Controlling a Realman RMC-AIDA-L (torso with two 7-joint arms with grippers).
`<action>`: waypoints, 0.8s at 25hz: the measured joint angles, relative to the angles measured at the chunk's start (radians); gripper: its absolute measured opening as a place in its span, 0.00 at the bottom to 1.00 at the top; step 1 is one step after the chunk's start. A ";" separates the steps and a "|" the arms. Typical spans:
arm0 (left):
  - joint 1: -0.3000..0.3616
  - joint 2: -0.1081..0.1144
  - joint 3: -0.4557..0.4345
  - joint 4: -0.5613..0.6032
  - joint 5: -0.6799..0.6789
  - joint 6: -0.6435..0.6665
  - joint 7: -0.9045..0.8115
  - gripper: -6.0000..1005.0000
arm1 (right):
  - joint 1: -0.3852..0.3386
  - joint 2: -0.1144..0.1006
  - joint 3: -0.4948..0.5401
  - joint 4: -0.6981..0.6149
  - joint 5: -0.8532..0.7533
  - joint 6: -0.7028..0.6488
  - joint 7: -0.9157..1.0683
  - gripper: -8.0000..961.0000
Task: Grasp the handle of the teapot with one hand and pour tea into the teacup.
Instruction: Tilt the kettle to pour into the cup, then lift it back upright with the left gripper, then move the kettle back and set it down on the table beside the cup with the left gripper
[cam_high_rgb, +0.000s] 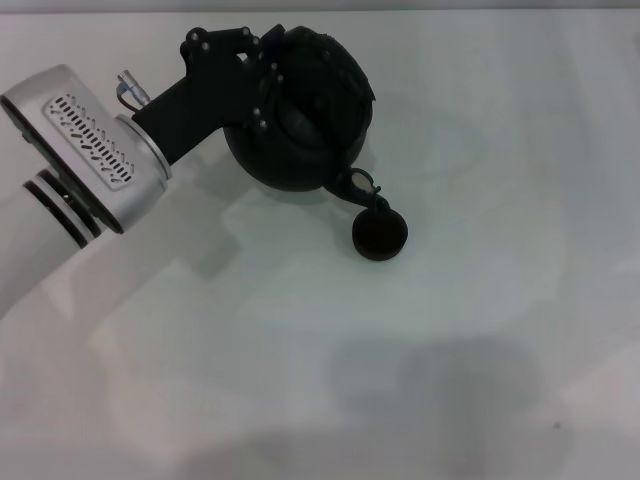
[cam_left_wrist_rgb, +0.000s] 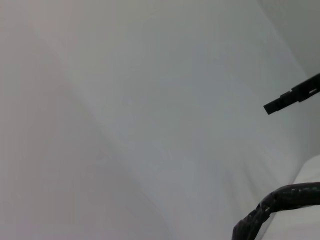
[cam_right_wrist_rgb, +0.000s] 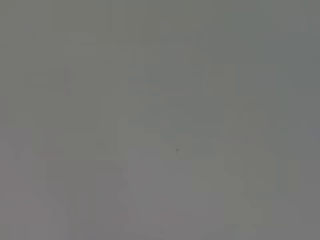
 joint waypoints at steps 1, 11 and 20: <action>0.003 0.000 0.000 -0.001 -0.004 0.008 0.000 0.10 | 0.000 0.000 0.000 0.000 0.000 0.000 0.000 0.88; 0.042 0.000 -0.110 -0.089 -0.120 0.042 0.000 0.11 | -0.004 0.000 0.000 0.000 0.000 0.001 0.000 0.88; 0.128 -0.006 -0.355 -0.264 -0.123 0.050 0.000 0.12 | -0.004 -0.004 0.000 -0.004 0.000 -0.002 0.000 0.88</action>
